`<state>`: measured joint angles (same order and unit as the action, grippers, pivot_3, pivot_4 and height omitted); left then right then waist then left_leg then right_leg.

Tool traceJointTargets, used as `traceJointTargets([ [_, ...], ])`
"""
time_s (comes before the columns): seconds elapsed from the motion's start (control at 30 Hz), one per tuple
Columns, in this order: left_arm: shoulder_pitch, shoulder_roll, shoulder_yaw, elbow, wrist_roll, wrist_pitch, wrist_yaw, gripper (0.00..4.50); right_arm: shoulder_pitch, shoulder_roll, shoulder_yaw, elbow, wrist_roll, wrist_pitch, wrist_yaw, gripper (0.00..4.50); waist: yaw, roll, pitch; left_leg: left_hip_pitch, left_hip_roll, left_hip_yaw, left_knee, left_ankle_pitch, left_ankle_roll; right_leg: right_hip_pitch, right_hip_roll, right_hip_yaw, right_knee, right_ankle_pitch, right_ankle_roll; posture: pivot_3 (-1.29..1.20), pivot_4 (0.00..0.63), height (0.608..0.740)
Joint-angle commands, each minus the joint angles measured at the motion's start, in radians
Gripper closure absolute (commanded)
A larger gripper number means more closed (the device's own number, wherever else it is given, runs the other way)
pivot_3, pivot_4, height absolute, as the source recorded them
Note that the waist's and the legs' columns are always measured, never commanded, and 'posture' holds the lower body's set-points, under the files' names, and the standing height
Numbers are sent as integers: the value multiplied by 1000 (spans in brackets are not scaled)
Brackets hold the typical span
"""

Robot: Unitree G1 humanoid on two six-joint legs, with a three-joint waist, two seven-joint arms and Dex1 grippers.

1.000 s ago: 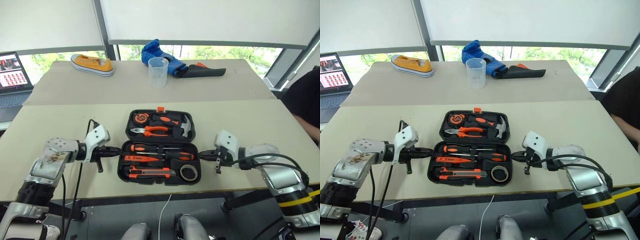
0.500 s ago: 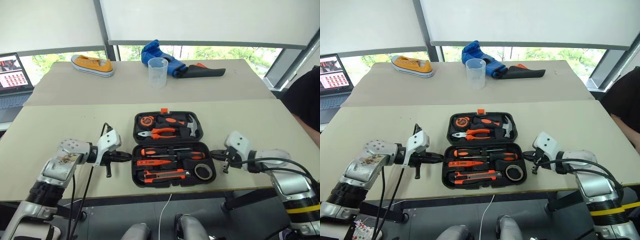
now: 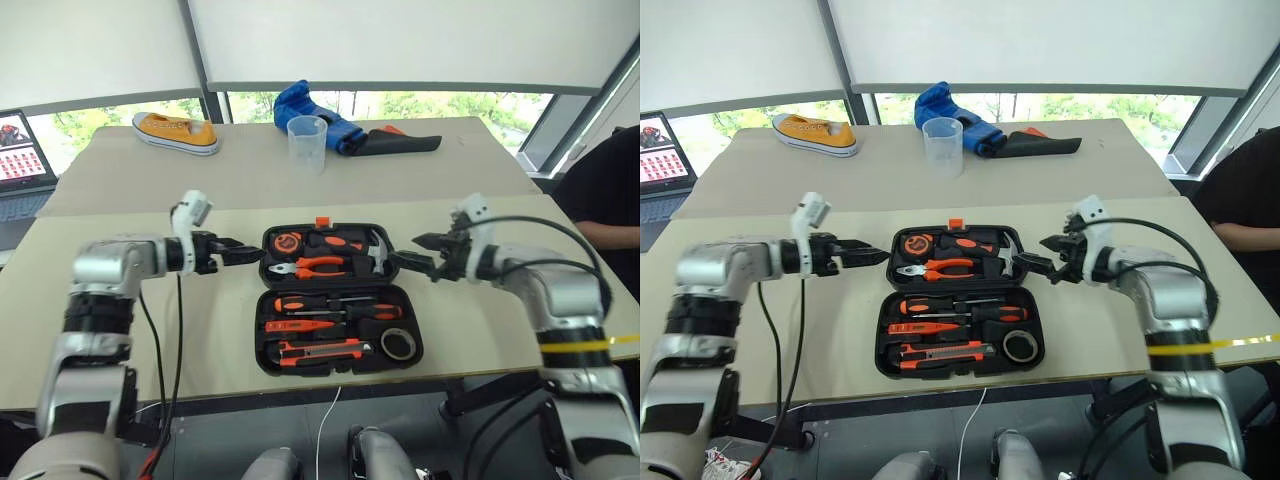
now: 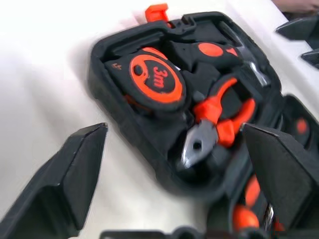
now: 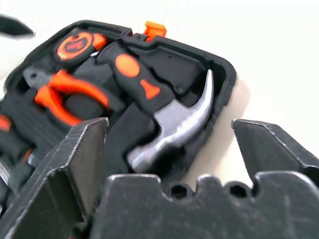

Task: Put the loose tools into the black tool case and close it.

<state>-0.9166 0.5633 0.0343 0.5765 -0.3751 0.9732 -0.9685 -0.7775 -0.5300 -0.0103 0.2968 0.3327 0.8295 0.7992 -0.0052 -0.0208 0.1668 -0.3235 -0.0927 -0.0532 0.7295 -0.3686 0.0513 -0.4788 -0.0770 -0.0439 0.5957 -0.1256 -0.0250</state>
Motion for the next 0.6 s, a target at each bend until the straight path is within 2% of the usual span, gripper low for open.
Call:
traceJointTargets([
  [0.03, -50, -6, -30, 69, 43, -39, 13, 0, -81, 16, -12, 127, -26, 20, -56, 34, -8, 0, 0, -1, 0, 0, 0, 0, 0, -1, 0, 0, 0, 0, 0, 0, 150, 724],
  [0.13, -55, -9, -67, 110, 79, -85, -1, 0, -121, 34, -23, 204, -32, 17, -83, 34, -14, 0, 0, -2, 0, 0, 0, 0, 0, -4, -1, 0, 0, 0, 0, 0, 150, 724],
  [0.23, -58, -12, -80, 136, 95, -118, -15, 749, -137, 42, -21, 235, -33, 12, -80, 758, -18, 0, 0, -9, -1, 0, 1, 0, 0, -11, 0, 0, 0, 0, 0, 0, 150, 724],
  [0.4, -53, -15, -81, 138, 98, -124, -33, 2728, -131, 51, -15, 219, -28, 17, -68, 2594, -16, 1, 0, -11, 0, 0, 5, 0, 0, -12, -1, 0, 2, 3, -2, 0, 150, 724],
  [0.6, -32, -15, -80, 113, 100, -119, -41, 4474, -115, 59, -11, 198, -34, -6, -72, 4441, -9, 2, -2, -11, -1, 0, 8, 0, 0, -11, -2, 1, 1, 4, -1, 0, 150, 724],
])
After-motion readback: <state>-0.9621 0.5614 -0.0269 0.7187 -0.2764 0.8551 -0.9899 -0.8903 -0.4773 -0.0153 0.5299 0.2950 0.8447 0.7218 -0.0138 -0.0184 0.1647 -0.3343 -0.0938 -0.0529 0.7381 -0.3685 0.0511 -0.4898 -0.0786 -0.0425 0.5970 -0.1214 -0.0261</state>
